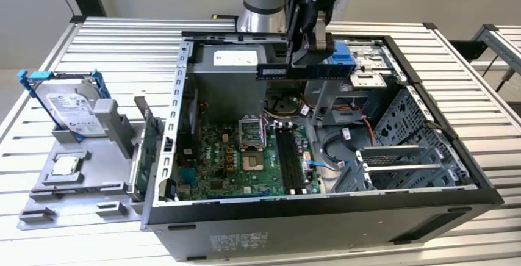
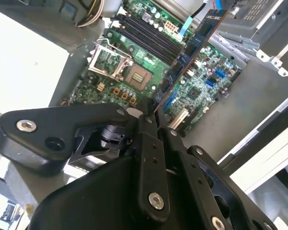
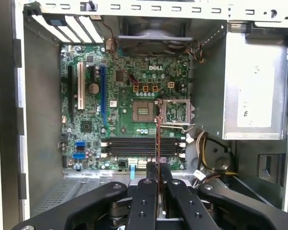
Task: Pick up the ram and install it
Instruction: 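Pick up the ram and move it above insertion slot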
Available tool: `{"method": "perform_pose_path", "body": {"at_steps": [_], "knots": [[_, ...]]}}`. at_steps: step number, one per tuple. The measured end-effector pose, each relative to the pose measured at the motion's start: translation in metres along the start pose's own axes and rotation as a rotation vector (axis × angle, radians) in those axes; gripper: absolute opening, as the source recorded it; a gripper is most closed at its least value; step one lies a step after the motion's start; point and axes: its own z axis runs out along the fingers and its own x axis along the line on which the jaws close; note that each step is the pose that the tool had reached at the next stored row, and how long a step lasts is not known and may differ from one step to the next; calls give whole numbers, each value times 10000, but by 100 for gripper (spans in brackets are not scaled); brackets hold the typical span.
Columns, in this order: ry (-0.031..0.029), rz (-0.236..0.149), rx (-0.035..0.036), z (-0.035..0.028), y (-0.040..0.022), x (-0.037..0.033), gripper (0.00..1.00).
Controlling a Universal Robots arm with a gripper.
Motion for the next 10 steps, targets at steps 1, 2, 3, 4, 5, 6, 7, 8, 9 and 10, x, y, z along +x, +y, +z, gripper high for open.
{"method": "perform_pose_path", "body": {"at_steps": [1, 2, 3, 4, 5, 6, 7, 8, 9, 10], "knots": [[-1, 20, 1, 2, 0, -16, 0], [-1, 41, 1, 5, 0, -31, 0], [-1, 63, 2, 7, 0, -47, 0], [-1, 85, 2, 9, 0, -64, 0], [-1, 104, 3, 11, 0, -81, 0], [-3, 124, 4, 14, 0, -98, 0], [-3, 141, 5, 15, 0, -113, 0], [-3, 162, 5, 17, 0, -131, 0], [-4, 183, 5, 19, 0, -147, 0], [-4, 205, 6, 19, 0, -160, 0]]}}
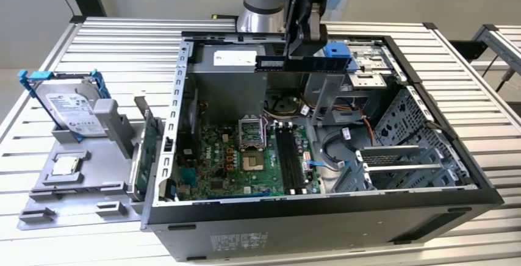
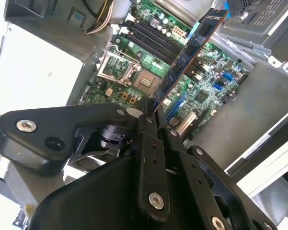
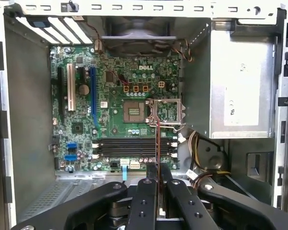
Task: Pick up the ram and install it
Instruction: 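Pick up the ram and move it above insertion slot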
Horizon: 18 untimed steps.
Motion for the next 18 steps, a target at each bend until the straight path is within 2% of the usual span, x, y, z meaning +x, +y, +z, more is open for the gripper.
{"method": "perform_pose_path", "body": {"at_steps": [10, 18], "knots": [[-5, 195, 7, 4, -56, -50, 0], [-4, 195, 6, 7, -59, -76, 0]]}}
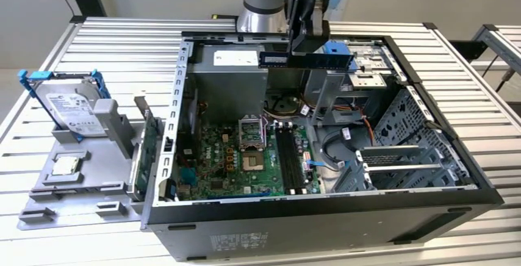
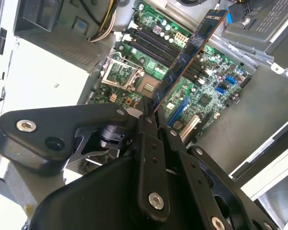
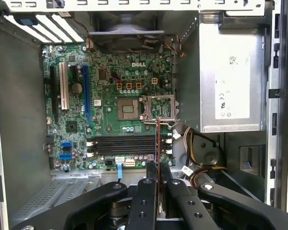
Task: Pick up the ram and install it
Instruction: 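Pick up the ram and move it above insertion slot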
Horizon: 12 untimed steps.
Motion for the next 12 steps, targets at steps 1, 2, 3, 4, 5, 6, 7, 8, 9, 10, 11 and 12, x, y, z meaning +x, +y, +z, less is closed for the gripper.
{"method": "perform_pose_path", "body": {"at_steps": [1, 2, 3, 4, 5, 6, 7, 8, 9, 10, 11, 12], "knots": [[0, 0, 0, 0, 0, 0, 0], [0, 1, 0, 0, 0, -1, 0], [0, 0, 0, 0, 0, -1, 0], [0, 1, 0, 0, 0, -1, 0], [0, 0, 0, 0, 0, -2, 0], [0, 0, 0, 0, 0, -2, 0], [0, 0, 0, 0, 0, -2, 0], [0, 0, 0, 0, 0, -3, 0], [0, 0, 0, 0, 0, -3, 0], [0, 1, 0, 0, 0, -3, 0], [0, 13, 0, 0, 0, -3, 0], [-2, 49, 1, 0, 1, -3, 0]]}}
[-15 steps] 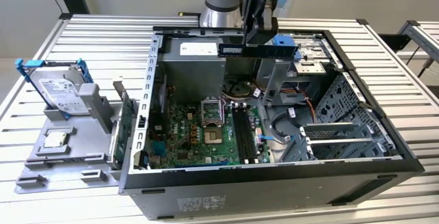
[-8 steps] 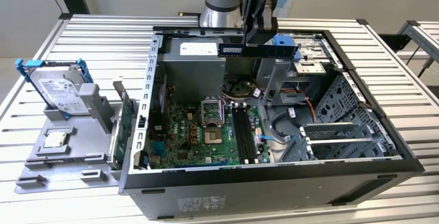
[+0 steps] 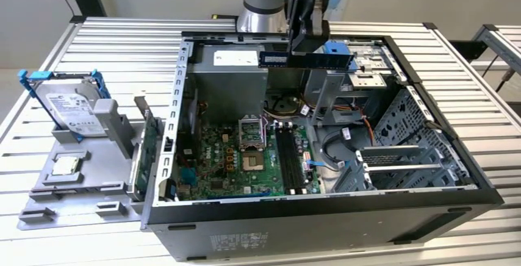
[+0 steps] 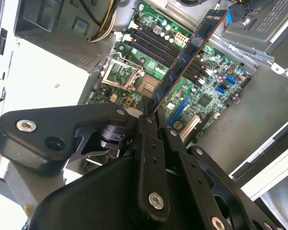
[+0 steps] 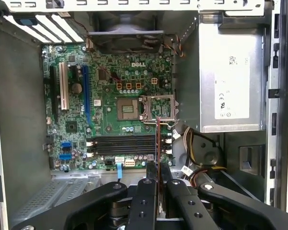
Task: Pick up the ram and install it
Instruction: 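Pick up the ram and move it above insertion slot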
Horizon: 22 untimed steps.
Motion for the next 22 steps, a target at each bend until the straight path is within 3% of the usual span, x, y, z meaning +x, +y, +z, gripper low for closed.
{"method": "perform_pose_path", "body": {"at_steps": [22], "knots": [[7, 551, 17, 0, 0, 0, 0]]}}
